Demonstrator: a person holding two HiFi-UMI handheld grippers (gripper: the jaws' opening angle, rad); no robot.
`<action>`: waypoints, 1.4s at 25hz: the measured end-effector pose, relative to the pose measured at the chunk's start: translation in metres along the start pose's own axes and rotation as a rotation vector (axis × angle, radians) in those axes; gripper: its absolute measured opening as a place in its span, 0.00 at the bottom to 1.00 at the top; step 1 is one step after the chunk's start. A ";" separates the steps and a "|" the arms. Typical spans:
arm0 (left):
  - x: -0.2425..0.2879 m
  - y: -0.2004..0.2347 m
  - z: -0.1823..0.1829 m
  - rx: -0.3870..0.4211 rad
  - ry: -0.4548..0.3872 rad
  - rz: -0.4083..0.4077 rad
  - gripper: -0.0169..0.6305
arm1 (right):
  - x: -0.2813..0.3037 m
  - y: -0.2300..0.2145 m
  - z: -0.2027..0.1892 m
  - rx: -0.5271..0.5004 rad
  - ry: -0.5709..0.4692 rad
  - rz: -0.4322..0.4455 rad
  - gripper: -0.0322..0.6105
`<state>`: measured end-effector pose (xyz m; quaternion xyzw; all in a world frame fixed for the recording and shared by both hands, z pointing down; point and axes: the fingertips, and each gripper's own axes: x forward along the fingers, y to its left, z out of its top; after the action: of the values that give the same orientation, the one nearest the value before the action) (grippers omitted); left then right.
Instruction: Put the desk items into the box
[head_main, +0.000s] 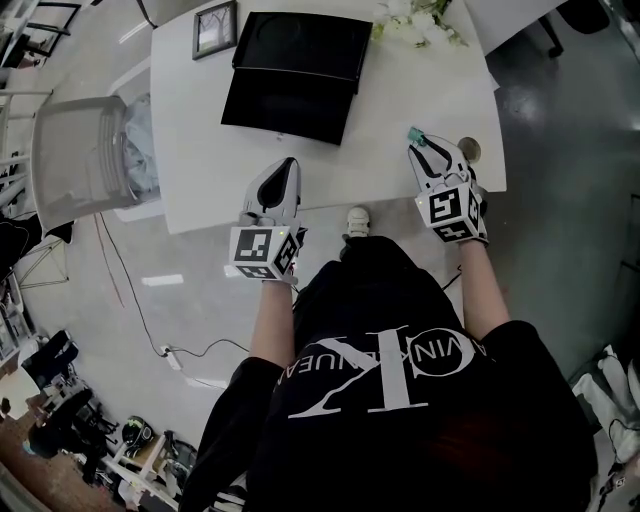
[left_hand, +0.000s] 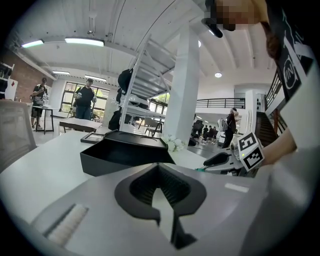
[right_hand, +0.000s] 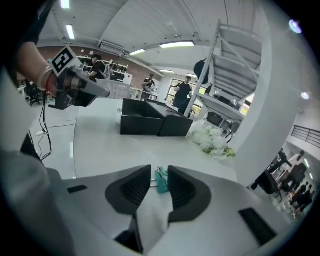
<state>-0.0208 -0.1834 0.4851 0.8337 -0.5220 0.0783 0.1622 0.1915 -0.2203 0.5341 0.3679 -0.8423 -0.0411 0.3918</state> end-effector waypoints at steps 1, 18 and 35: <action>0.001 0.000 0.003 -0.009 -0.006 0.004 0.04 | 0.002 0.001 -0.001 -0.019 0.007 0.003 0.22; -0.032 0.014 0.005 -0.003 -0.018 0.076 0.04 | -0.002 -0.013 0.015 -0.018 -0.046 -0.078 0.08; -0.041 0.068 0.033 0.002 -0.058 0.046 0.04 | -0.001 -0.013 0.116 0.087 -0.212 -0.110 0.08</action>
<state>-0.1008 -0.1877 0.4546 0.8236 -0.5454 0.0581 0.1444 0.1196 -0.2547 0.4487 0.4237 -0.8586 -0.0646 0.2814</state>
